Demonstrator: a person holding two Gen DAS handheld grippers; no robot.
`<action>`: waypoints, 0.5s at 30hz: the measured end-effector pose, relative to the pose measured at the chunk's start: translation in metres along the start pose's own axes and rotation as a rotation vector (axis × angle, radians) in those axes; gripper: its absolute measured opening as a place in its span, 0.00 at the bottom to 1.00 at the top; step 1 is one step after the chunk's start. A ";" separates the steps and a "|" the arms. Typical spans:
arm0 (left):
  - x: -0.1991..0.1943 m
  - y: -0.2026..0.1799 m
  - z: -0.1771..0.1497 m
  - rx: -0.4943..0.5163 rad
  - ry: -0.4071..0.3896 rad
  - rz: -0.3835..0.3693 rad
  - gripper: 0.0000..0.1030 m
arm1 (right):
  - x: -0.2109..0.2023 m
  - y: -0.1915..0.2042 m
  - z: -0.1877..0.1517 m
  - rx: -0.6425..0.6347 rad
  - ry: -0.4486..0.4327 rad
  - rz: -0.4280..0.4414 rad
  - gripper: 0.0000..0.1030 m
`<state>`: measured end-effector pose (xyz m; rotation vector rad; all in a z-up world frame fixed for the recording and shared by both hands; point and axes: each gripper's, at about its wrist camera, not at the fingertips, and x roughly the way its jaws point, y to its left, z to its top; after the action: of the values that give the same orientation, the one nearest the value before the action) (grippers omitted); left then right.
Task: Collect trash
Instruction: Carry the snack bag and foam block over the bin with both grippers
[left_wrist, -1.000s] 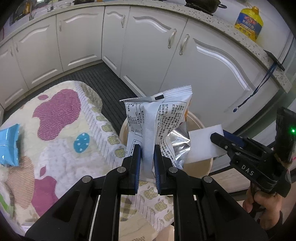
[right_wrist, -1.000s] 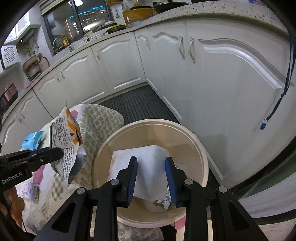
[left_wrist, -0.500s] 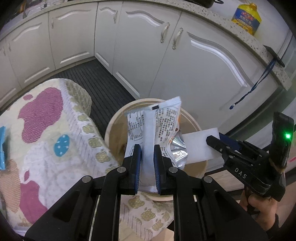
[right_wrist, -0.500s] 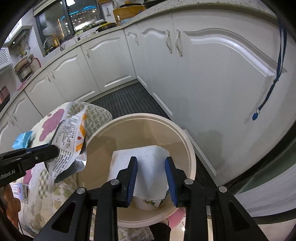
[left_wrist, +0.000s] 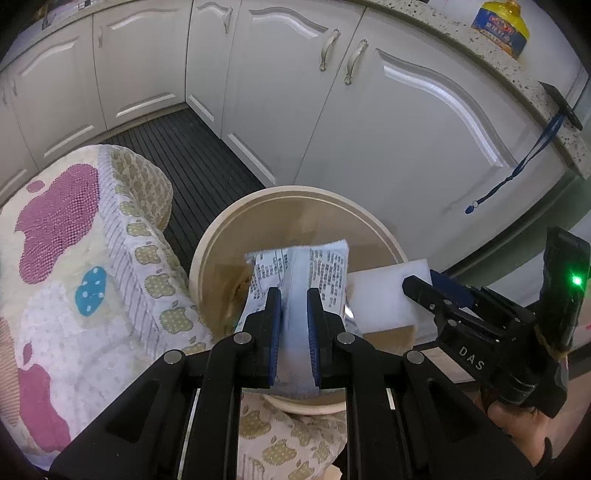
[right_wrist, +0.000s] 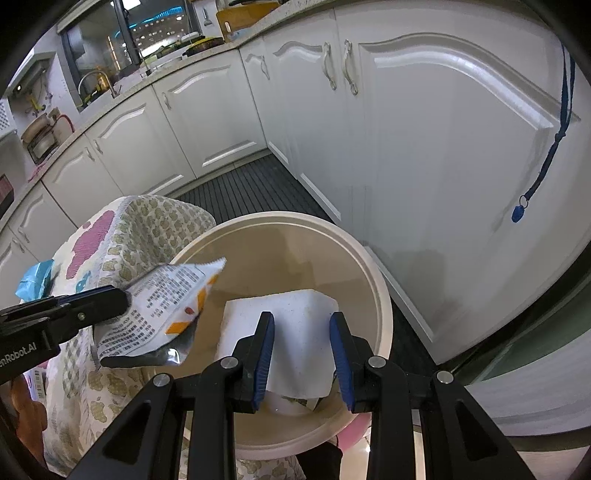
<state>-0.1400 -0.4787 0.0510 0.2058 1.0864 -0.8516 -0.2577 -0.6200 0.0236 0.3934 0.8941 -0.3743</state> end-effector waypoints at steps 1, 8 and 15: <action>0.002 0.000 0.000 -0.002 0.003 0.000 0.11 | 0.001 0.000 0.000 0.000 0.000 0.000 0.29; 0.018 0.002 0.001 -0.003 0.017 0.012 0.10 | 0.010 0.002 0.004 -0.007 0.008 -0.011 0.29; 0.025 0.006 0.002 -0.001 0.024 0.024 0.10 | 0.026 0.003 0.005 0.000 0.045 -0.011 0.29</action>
<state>-0.1297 -0.4884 0.0295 0.2283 1.1051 -0.8285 -0.2386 -0.6238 0.0059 0.3982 0.9408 -0.3768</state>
